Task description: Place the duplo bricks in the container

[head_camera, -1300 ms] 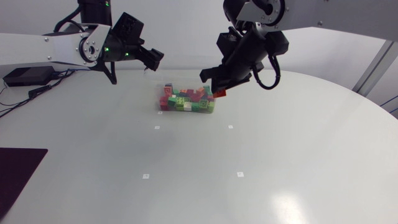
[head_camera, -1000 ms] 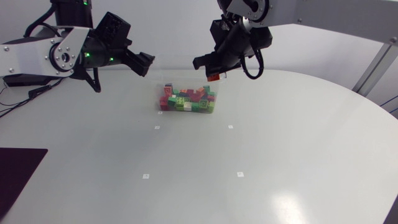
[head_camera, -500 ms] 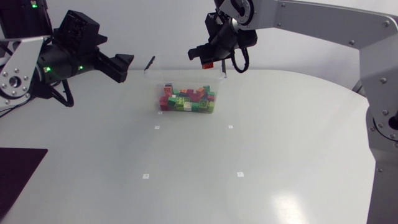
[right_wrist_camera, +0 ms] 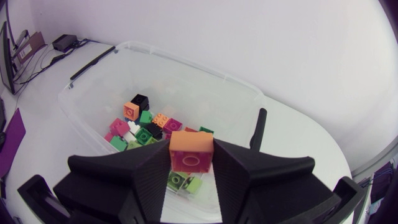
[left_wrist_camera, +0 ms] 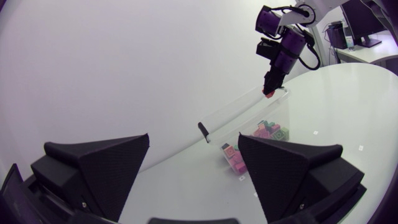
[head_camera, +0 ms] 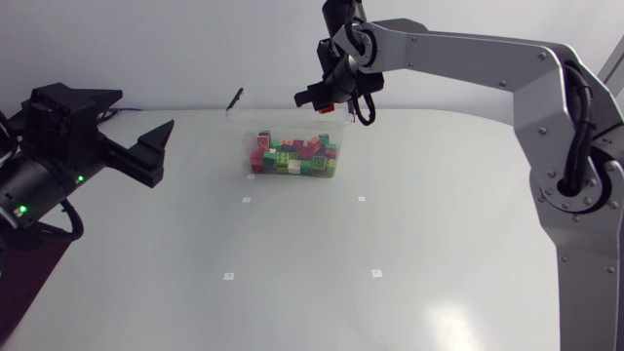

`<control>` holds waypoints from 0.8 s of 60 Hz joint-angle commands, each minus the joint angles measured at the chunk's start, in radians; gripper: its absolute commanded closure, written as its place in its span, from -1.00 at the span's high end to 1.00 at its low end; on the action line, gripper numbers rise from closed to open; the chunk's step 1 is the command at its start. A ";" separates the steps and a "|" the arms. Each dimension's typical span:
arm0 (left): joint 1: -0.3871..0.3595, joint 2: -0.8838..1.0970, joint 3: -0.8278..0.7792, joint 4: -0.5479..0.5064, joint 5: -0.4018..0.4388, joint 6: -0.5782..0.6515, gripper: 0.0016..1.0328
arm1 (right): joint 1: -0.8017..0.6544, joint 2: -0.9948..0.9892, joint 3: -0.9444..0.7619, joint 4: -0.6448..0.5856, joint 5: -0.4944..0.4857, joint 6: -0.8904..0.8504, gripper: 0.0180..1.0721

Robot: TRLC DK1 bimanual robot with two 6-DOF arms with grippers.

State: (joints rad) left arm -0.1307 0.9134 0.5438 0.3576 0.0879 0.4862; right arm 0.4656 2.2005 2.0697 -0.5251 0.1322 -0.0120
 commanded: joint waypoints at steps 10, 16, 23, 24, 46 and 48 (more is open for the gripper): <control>0.022 -0.130 -0.105 0.014 -0.002 -0.049 0.92 | 0.015 0.084 0.064 0.004 0.047 -0.028 0.45; 0.036 -0.182 -0.139 0.004 0.000 -0.060 0.92 | 0.022 0.076 0.061 -0.001 0.083 -0.025 0.92; 0.052 -0.283 -0.203 0.001 0.003 -0.092 0.92 | 0.024 0.028 0.033 0.000 0.104 -0.023 0.92; 0.055 -0.304 -0.212 0.001 0.003 -0.100 0.92 | 0.024 0.016 0.023 0.004 0.104 -0.023 0.92; 0.114 -0.485 -0.315 -0.002 0.003 -0.184 0.92 | -0.002 -0.289 -0.347 0.177 0.135 -0.029 0.92; 0.115 -0.507 -0.326 -0.002 0.003 -0.187 0.92 | -0.007 -0.318 -0.381 0.189 0.136 -0.029 0.92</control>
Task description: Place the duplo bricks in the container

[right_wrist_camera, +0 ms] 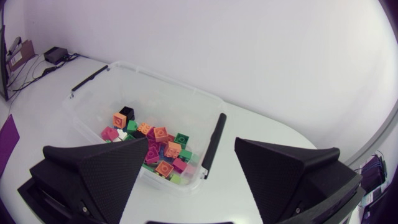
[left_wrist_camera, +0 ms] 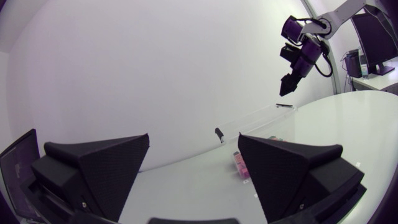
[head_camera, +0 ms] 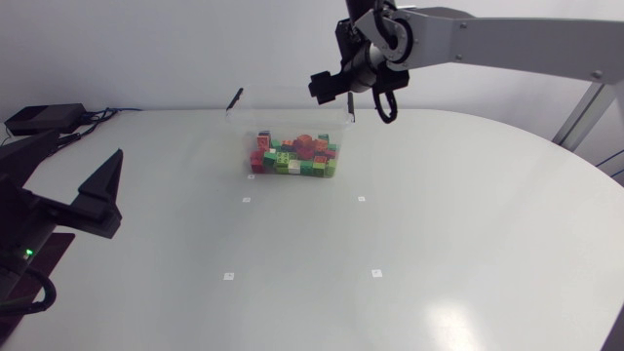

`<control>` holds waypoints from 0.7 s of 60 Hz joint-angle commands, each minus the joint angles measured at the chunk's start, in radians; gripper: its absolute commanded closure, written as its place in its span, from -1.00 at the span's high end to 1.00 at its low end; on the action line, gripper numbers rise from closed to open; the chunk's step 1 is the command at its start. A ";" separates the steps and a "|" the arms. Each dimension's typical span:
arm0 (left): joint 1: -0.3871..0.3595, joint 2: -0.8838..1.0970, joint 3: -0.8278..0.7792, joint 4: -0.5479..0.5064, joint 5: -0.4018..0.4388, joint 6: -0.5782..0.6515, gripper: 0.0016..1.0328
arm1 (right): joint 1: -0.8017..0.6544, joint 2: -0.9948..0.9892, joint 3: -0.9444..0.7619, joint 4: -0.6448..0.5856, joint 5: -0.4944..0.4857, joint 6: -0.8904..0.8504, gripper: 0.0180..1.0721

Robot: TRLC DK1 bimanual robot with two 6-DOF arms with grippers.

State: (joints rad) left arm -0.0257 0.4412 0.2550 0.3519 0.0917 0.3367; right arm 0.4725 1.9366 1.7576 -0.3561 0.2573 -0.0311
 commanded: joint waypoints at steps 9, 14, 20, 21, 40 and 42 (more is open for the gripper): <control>0.038 -0.105 -0.065 -0.021 -0.001 -0.061 0.92 | -0.040 -0.183 -0.225 0.091 0.023 -0.016 0.92; 0.047 -0.134 -0.082 -0.028 0.000 -0.068 0.92 | -0.060 -0.251 -0.308 0.121 0.026 -0.024 0.92; 0.050 -0.147 -0.099 -0.028 -0.001 -0.068 0.92 | -0.095 -0.326 -0.394 0.147 0.026 -0.032 0.92; 0.055 -0.153 -0.102 -0.028 -0.001 -0.068 0.92 | -0.098 -0.338 -0.406 0.149 0.026 -0.032 0.92; 0.078 -0.228 -0.142 -0.025 -0.001 -0.088 0.92 | -0.189 -0.582 -0.692 0.253 0.025 -0.066 0.92; 0.079 -0.231 -0.145 -0.025 -0.001 -0.090 0.92 | -0.195 -0.599 -0.715 0.255 0.025 -0.066 0.92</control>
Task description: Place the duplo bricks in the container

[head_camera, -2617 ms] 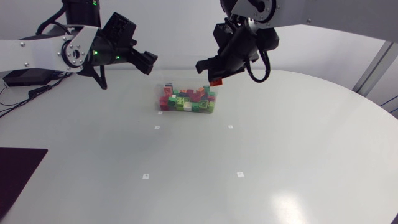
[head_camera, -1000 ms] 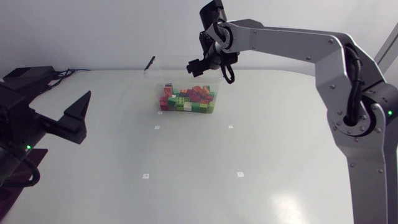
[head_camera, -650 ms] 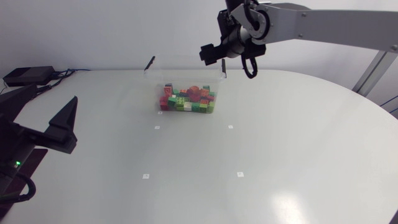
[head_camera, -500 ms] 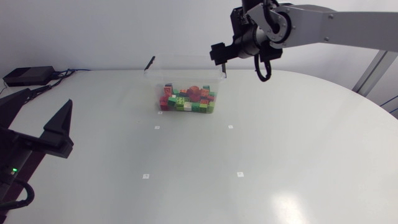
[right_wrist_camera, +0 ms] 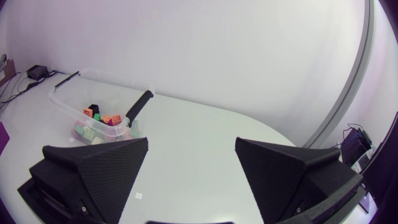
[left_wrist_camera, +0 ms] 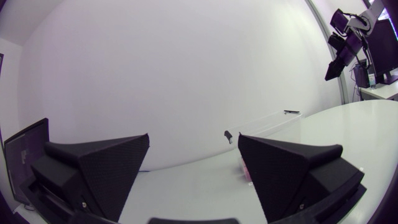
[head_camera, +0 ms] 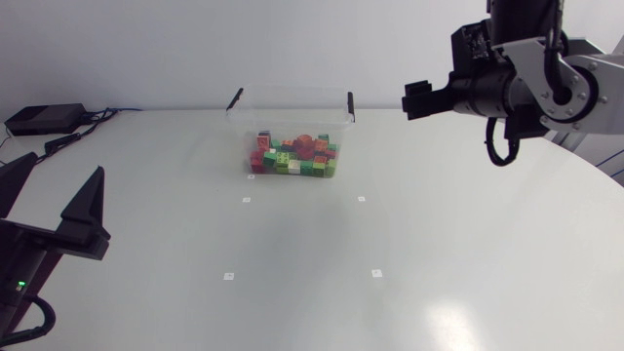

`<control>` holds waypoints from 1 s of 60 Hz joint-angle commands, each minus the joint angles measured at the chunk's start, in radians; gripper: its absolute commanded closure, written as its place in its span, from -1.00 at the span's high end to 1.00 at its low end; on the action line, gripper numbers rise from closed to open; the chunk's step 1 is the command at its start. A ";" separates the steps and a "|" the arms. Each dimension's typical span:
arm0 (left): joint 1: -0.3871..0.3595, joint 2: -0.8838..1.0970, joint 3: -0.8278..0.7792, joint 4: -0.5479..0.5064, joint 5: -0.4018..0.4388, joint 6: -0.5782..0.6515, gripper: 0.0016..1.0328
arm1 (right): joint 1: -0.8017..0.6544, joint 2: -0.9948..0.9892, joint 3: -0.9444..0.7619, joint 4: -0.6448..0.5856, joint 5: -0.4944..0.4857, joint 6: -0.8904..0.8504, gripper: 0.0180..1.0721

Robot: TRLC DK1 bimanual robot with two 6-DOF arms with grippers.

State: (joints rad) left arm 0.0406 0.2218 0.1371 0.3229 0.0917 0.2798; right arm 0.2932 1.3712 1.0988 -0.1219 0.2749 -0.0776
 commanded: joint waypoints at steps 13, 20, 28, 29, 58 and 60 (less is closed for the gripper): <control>0.028 -0.047 -0.053 0.004 -0.001 -0.031 0.92 | -0.040 -0.161 -0.203 0.085 0.007 -0.036 0.92; 0.036 -0.064 -0.059 0.004 -0.001 -0.031 0.92 | -0.054 -0.231 -0.267 0.094 0.007 -0.040 0.92; 0.042 -0.082 -0.067 0.001 -0.001 -0.033 0.92 | -0.089 -0.325 -0.361 0.114 0.004 -0.054 0.92; 0.042 -0.085 -0.067 0.001 -0.001 -0.033 0.92 | -0.092 -0.337 -0.373 0.120 0.004 -0.057 0.92; 0.050 -0.234 -0.142 -0.001 -0.001 -0.048 0.92 | -0.131 -0.686 -0.633 0.145 0.006 -0.122 0.92; 0.050 -0.233 -0.139 -0.005 -0.003 -0.054 0.92 | -0.131 -0.718 -0.657 0.148 0.006 -0.133 0.91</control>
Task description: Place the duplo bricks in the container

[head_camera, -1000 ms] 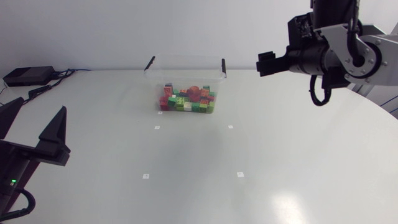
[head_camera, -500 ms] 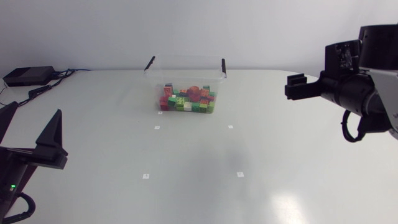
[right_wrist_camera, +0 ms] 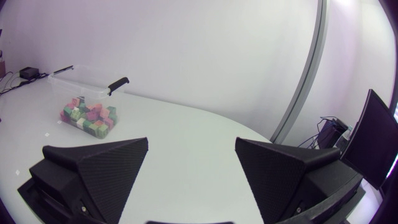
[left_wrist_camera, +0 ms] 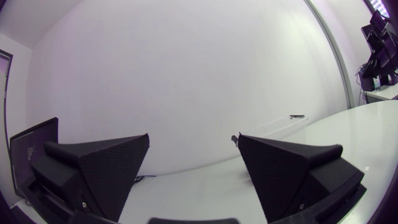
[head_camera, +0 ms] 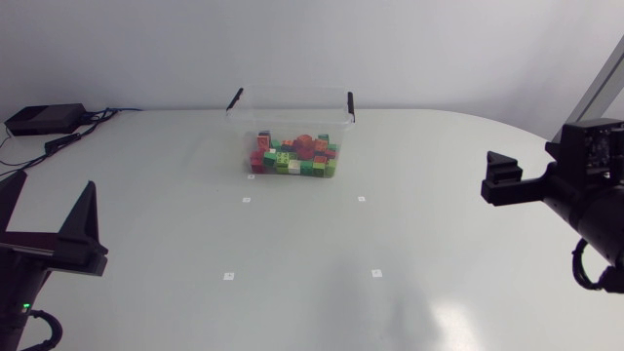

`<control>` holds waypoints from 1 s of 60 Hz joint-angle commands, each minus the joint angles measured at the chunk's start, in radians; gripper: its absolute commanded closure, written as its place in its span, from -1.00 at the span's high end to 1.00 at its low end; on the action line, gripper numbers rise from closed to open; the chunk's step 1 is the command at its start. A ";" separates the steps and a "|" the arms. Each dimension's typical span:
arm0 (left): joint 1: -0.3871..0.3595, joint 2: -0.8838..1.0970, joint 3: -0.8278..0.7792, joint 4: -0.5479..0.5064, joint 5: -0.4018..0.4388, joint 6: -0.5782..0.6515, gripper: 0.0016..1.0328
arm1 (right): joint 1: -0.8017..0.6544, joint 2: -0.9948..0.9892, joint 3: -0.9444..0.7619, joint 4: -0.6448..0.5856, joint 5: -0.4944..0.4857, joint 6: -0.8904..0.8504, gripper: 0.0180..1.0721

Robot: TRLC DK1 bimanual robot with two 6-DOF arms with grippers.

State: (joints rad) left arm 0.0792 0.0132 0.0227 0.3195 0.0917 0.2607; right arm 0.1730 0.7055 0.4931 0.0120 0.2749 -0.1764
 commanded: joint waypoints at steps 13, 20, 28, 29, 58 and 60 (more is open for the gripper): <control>0.008 -0.022 -0.026 -0.011 -0.003 -0.064 0.92 | -0.026 -0.163 -0.128 0.014 0.007 -0.052 0.91; 0.007 -0.023 -0.026 -0.033 -0.005 -0.090 0.92 | -0.038 -0.230 -0.168 0.010 -0.006 -0.042 0.91; -0.007 -0.022 -0.025 -0.078 -0.019 -0.117 0.92 | -0.060 -0.305 -0.220 0.006 -0.048 -0.007 0.91; -0.008 -0.022 -0.025 -0.085 -0.021 -0.121 0.92 | -0.063 -0.316 -0.227 0.006 -0.054 -0.002 0.91; -0.058 -0.016 -0.023 -0.248 -0.070 -0.218 0.92 | -0.139 -0.587 -0.412 -0.007 -0.208 0.122 0.90; -0.061 -0.015 -0.023 -0.259 -0.074 -0.225 0.92 | -0.145 -0.605 -0.424 -0.007 -0.218 0.130 0.90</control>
State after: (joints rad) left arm 0.0288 -0.0021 0.0185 0.0750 0.0299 0.0776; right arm 0.0422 0.1360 0.1116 0.0086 0.0731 -0.0853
